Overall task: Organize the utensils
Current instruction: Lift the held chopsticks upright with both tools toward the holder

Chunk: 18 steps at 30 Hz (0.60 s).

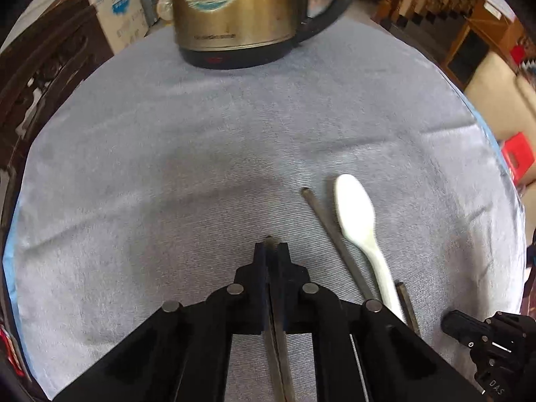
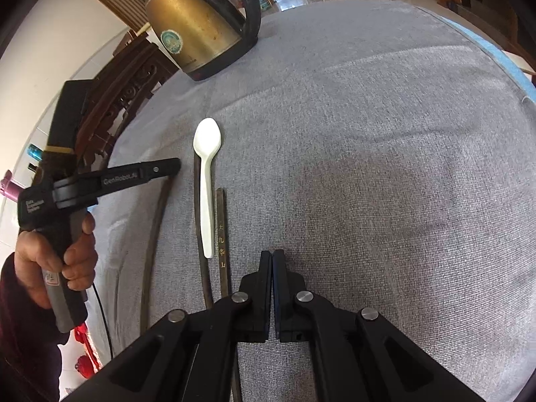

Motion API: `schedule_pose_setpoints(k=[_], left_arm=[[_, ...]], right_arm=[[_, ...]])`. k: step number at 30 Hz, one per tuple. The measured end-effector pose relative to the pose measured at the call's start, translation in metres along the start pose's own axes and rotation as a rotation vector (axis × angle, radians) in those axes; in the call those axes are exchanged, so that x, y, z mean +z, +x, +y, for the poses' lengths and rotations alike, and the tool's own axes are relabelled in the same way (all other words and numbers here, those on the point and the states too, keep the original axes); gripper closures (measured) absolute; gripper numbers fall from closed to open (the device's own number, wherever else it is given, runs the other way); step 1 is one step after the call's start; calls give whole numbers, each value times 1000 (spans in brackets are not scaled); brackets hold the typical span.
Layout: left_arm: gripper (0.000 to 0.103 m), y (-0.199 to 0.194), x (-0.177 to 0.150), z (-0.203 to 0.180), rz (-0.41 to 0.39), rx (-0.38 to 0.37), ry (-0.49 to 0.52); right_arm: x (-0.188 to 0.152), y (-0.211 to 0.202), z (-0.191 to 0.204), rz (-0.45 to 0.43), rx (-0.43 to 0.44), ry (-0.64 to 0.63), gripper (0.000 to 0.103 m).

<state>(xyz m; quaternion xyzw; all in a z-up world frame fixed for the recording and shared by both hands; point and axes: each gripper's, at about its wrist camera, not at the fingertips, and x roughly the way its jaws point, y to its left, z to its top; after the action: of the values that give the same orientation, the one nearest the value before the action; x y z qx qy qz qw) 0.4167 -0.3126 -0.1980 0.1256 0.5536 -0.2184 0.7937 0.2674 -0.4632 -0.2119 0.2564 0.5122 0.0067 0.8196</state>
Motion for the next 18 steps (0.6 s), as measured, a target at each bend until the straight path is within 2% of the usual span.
schedule_pose_setpoints(k=[2,10,15,18], left_arm=[[97,-3,-3,11,-18,-6,-30],[98,-64,-12,56,-148,-87,-109],[98,-103,-33,68,-226,-122,-112],[98,-120,-46,75,-249,-140,-123]], right_arm=[[2,0,6,6,-17,-26,95],[17,-2,41,-14,2,-119,95],[17,18,54,92,-47,-173,95],[14,25,51,125,-40,-165,93]])
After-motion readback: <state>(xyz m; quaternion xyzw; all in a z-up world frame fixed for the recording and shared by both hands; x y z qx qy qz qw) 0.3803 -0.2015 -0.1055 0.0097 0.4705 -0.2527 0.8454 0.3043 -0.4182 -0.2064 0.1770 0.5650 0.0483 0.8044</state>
